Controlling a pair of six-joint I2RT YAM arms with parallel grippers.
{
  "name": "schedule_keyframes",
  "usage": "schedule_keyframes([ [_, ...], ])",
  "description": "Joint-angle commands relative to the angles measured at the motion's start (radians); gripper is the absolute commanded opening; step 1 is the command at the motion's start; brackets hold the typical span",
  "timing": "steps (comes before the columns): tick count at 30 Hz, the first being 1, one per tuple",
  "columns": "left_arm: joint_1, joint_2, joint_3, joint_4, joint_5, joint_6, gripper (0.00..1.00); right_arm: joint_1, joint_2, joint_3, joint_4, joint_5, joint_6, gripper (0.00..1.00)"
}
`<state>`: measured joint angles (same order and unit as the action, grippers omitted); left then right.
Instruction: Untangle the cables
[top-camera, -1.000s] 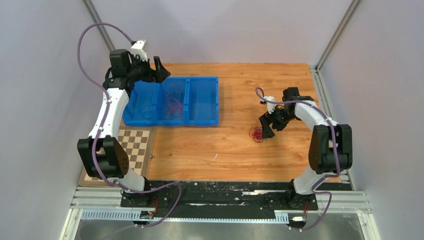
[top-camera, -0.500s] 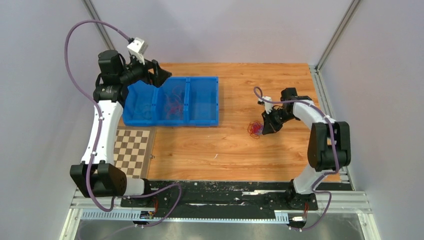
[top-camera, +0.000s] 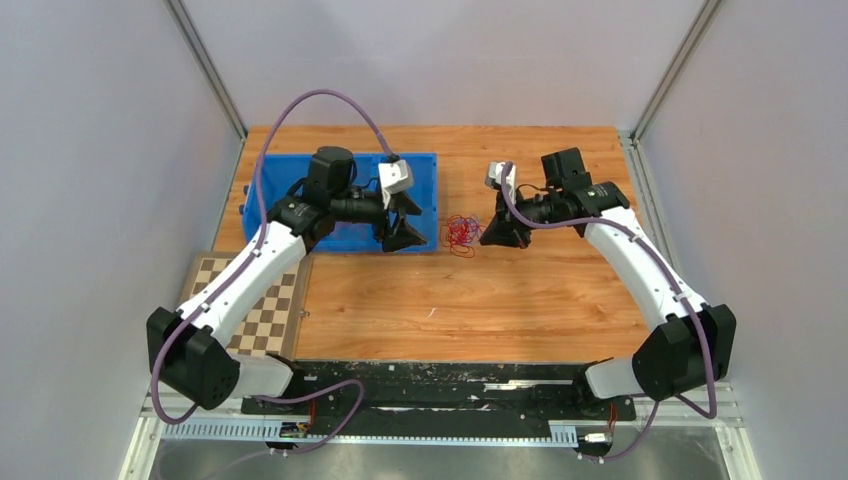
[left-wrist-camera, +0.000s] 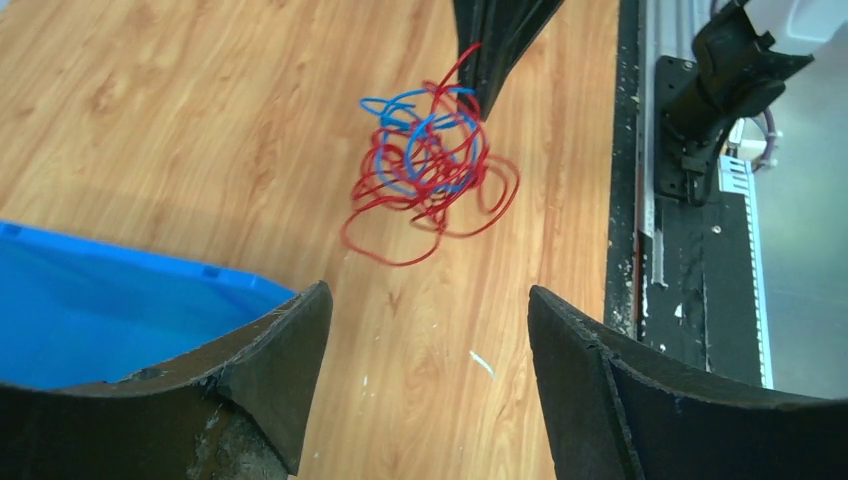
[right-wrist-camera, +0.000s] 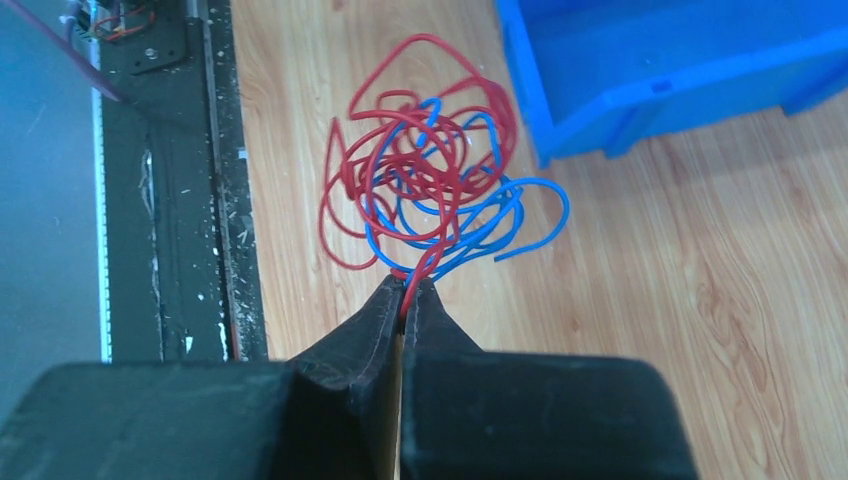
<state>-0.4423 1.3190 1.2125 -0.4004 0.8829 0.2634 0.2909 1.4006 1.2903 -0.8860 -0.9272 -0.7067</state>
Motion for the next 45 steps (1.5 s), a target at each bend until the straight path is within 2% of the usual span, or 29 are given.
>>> schedule_keyframes([
  [1, -0.085, 0.004, -0.002, 0.047, -0.013, 0.070, 0.78, 0.060, -0.058, 0.052, 0.005, -0.054, 0.012, 0.00],
  [4, -0.106, 0.011, -0.033, 0.052, -0.040, 0.101, 0.73, 0.095, -0.085, 0.047, 0.013, -0.041, 0.017, 0.00],
  [6, -0.107, 0.024, -0.049, 0.045, -0.061, 0.122, 0.73, 0.116, -0.100, 0.043, 0.021, -0.028, 0.019, 0.00],
  [12, -0.107, 0.031, -0.098, 0.054, -0.093, 0.193, 0.85, 0.160, -0.136, 0.043, 0.032, -0.013, 0.044, 0.00],
  [17, -0.108, 0.036, -0.116, 0.088, -0.048, 0.188, 0.90, 0.184, -0.154, 0.038, 0.042, 0.009, 0.058, 0.00],
  [20, -0.107, 0.036, -0.114, 0.099, 0.005, 0.172, 0.78, 0.185, -0.156, 0.041, 0.047, 0.028, 0.065, 0.00],
  [23, -0.108, 0.020, -0.120, 0.082, 0.093, 0.184, 0.55, 0.185, -0.160, 0.043, 0.049, 0.053, 0.062, 0.00],
  [25, -0.107, 0.012, -0.129, 0.072, 0.126, 0.192, 0.44, 0.186, -0.167, 0.043, 0.054, 0.058, 0.060, 0.00],
  [26, -0.107, 0.012, -0.131, 0.069, 0.138, 0.195, 0.42, 0.185, -0.169, 0.042, 0.060, 0.055, 0.063, 0.00],
  [28, -0.108, 0.014, -0.132, 0.059, 0.146, 0.192, 0.53, 0.186, -0.176, 0.041, 0.073, 0.047, 0.072, 0.00],
  [29, -0.108, 0.017, -0.131, 0.060, 0.146, 0.182, 0.69, 0.186, -0.178, 0.041, 0.077, 0.044, 0.076, 0.00],
  [31, -0.108, 0.022, -0.132, 0.072, 0.139, 0.166, 0.80, 0.185, -0.178, 0.044, 0.081, 0.039, 0.080, 0.00],
  [32, -0.107, 0.024, -0.131, 0.076, 0.134, 0.161, 0.81, 0.185, -0.178, 0.045, 0.081, 0.037, 0.082, 0.00],
  [36, -0.108, 0.045, -0.120, 0.116, 0.131, 0.101, 0.75, 0.185, -0.186, 0.049, 0.085, 0.032, 0.082, 0.00],
  [39, -0.107, 0.058, -0.123, 0.184, 0.138, 0.013, 0.66, 0.185, -0.190, 0.043, 0.086, 0.036, 0.082, 0.00],
  [43, -0.107, 0.050, -0.129, 0.212, 0.145, -0.016, 0.48, 0.186, -0.203, 0.024, 0.087, 0.062, 0.077, 0.00],
  [45, -0.107, 0.040, -0.130, 0.190, 0.146, 0.007, 0.32, 0.184, -0.209, 0.018, 0.089, 0.081, 0.084, 0.00],
])
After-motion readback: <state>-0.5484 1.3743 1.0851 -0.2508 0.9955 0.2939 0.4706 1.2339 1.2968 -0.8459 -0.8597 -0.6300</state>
